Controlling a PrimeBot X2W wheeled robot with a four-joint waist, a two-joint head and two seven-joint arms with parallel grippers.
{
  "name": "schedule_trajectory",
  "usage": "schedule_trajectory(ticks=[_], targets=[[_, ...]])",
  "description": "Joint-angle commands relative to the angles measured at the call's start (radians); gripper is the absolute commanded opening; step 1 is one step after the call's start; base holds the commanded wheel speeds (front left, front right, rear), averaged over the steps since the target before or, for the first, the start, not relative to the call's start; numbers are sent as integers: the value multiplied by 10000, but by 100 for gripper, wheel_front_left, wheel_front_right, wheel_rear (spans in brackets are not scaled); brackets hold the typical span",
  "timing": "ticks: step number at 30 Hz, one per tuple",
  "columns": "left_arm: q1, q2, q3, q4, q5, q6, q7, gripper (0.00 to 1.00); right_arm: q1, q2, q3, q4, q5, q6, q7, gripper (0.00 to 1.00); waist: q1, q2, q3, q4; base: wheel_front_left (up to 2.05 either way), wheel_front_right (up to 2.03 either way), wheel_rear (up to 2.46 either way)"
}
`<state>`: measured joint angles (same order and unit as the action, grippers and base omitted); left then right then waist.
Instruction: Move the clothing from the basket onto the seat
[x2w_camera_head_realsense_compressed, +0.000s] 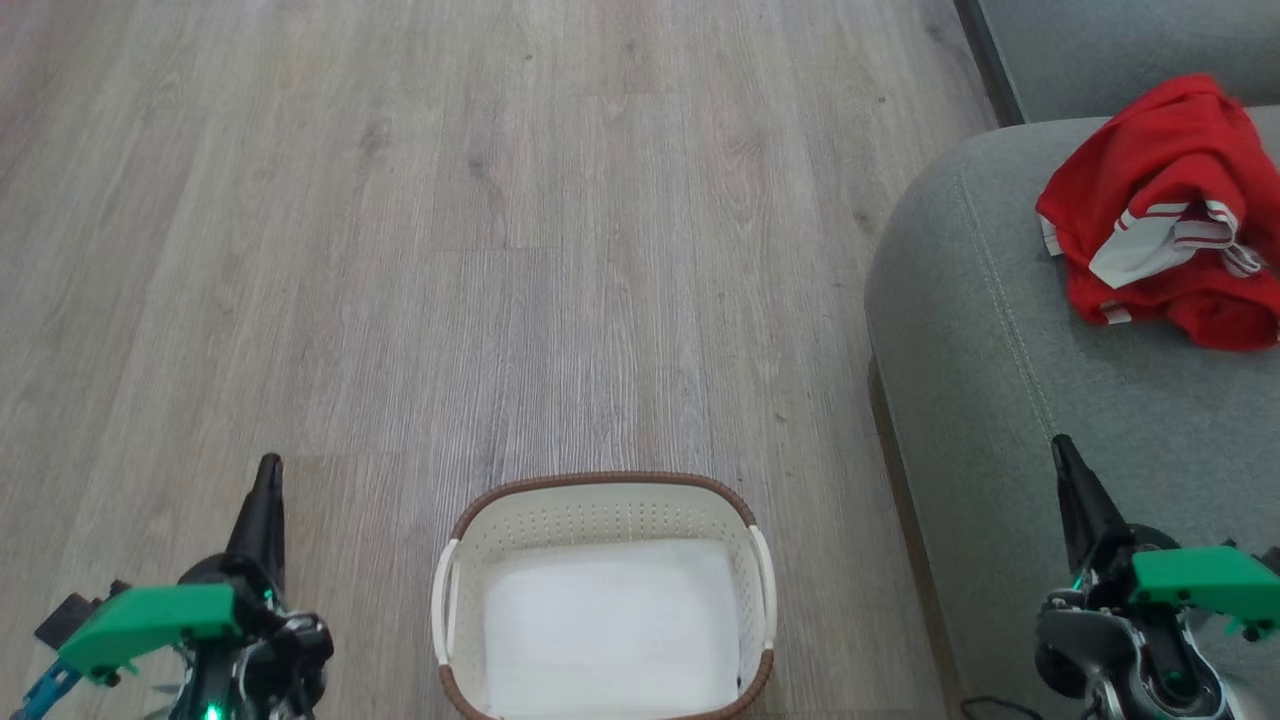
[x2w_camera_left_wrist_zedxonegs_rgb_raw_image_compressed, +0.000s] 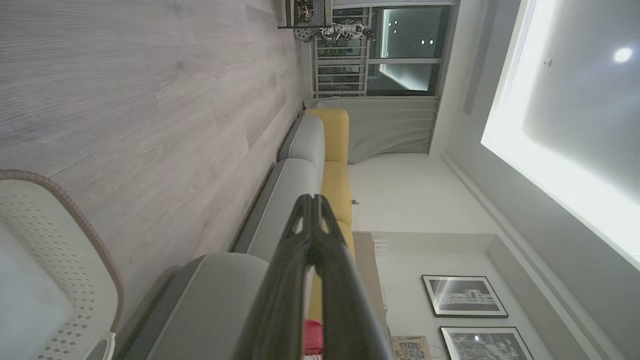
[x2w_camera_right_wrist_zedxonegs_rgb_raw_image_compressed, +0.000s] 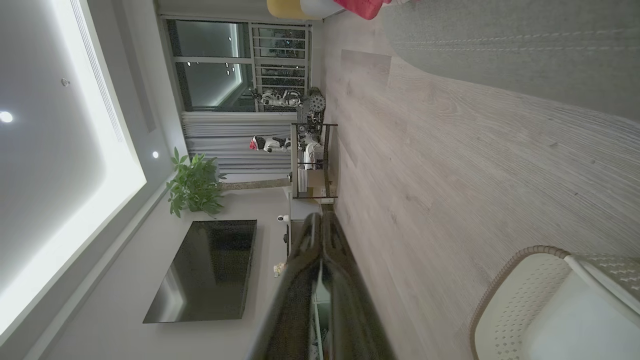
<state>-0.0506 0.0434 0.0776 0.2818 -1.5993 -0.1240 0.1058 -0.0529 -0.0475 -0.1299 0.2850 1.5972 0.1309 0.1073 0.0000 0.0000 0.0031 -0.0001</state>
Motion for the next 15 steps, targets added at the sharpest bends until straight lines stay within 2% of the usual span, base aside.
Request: schedule_trajectory(ticks=[1, 15], targets=[[-577, 68, 370, -362, -87, -67, 81, 0, -551, -28, 161, -402, 114, -2, 59, 0, 0, 0, -1, 1, 0, 0, 0], [-576, 68, 368, -363, -89, -67, 79, 0, -551, -28, 161, -403, 115, -2, 59, 0, 0, 0, -1, 1, 0, 0, 0]])
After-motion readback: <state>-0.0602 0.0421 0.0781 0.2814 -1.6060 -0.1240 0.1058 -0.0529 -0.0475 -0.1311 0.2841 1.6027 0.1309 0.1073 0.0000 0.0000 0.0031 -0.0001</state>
